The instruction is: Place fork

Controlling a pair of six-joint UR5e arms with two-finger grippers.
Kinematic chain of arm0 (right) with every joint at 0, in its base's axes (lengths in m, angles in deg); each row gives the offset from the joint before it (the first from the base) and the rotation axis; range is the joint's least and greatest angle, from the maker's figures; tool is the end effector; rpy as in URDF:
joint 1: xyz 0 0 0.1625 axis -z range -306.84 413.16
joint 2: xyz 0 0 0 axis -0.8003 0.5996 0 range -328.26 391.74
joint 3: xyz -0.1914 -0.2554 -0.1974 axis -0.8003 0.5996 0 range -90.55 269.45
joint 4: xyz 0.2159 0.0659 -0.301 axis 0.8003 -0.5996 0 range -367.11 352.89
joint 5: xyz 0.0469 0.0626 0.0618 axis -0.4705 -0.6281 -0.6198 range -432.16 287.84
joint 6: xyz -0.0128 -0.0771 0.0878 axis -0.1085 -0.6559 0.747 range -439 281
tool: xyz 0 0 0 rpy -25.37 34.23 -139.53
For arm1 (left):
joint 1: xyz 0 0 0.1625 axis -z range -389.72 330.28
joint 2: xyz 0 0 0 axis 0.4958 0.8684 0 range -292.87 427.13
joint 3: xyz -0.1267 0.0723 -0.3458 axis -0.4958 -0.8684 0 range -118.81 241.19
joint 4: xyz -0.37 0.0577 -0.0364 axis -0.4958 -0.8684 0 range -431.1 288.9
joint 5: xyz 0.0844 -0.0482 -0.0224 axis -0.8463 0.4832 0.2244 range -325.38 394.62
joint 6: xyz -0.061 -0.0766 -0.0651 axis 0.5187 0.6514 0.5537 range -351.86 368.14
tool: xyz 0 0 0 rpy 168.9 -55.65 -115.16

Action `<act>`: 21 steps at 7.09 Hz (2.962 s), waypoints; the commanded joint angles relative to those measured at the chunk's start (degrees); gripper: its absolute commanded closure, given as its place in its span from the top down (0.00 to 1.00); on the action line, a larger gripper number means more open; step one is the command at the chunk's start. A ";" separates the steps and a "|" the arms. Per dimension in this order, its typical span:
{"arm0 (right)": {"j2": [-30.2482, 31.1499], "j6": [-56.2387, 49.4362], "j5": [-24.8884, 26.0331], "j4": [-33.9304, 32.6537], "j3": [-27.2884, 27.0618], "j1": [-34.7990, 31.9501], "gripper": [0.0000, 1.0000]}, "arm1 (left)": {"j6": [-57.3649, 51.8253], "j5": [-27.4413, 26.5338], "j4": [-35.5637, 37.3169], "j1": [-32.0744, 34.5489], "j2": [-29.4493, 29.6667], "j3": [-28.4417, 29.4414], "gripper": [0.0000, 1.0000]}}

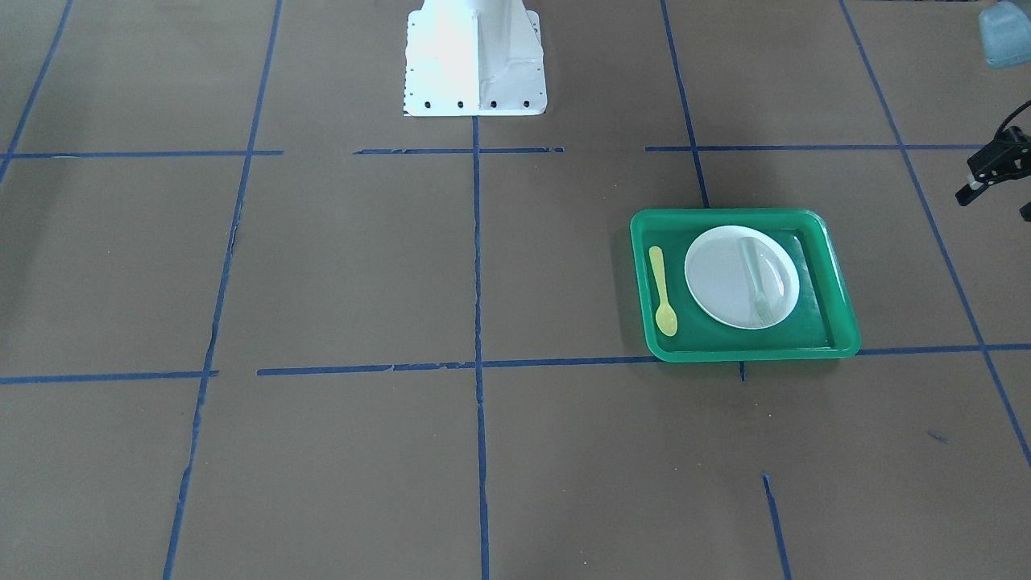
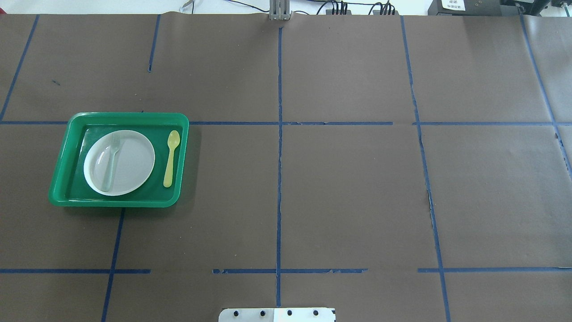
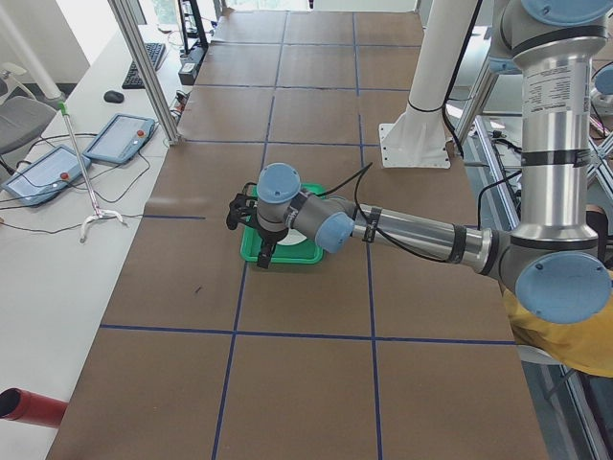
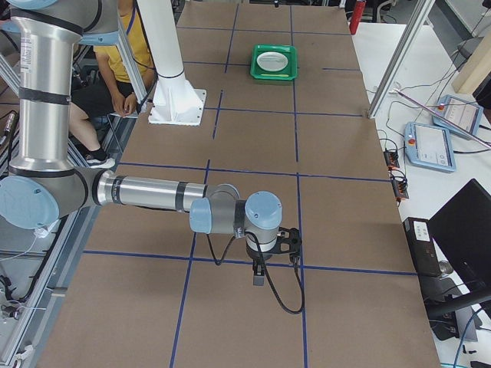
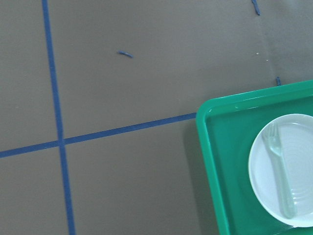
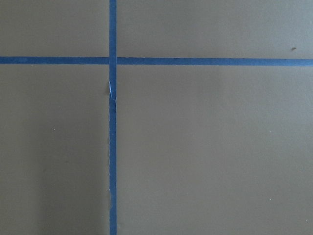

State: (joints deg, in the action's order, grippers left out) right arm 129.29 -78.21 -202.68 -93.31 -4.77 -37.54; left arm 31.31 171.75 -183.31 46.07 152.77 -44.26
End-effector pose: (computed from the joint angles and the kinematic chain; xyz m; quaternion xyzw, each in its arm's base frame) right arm 0.0618 -0.4016 0.6435 0.0036 -0.3463 0.0107 0.9380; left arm 0.0632 -0.4420 0.4811 0.1261 0.4470 0.0455 0.8844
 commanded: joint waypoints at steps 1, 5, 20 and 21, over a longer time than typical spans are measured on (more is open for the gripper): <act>0.00 0.00 0.09 -0.02 0.00 0.00 1.00 | 14.39 -9.37 -5.90 -11.31 1.62 0.68 1.00; 0.00 0.00 0.09 -0.02 0.00 0.00 1.00 | 29.02 -20.66 -5.74 -25.06 11.81 7.08 1.00; 0.00 0.00 0.00 -0.02 0.00 0.00 1.00 | 30.62 -21.29 -5.83 -31.05 12.00 10.35 0.53; 0.00 0.00 0.09 -0.02 0.00 0.00 1.00 | 30.62 -21.12 -5.83 -31.14 12.00 10.53 0.53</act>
State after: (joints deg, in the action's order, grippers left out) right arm 129.29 -78.23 -202.65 -93.31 -4.76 -37.54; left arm 61.95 150.51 -189.15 15.01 164.77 -33.85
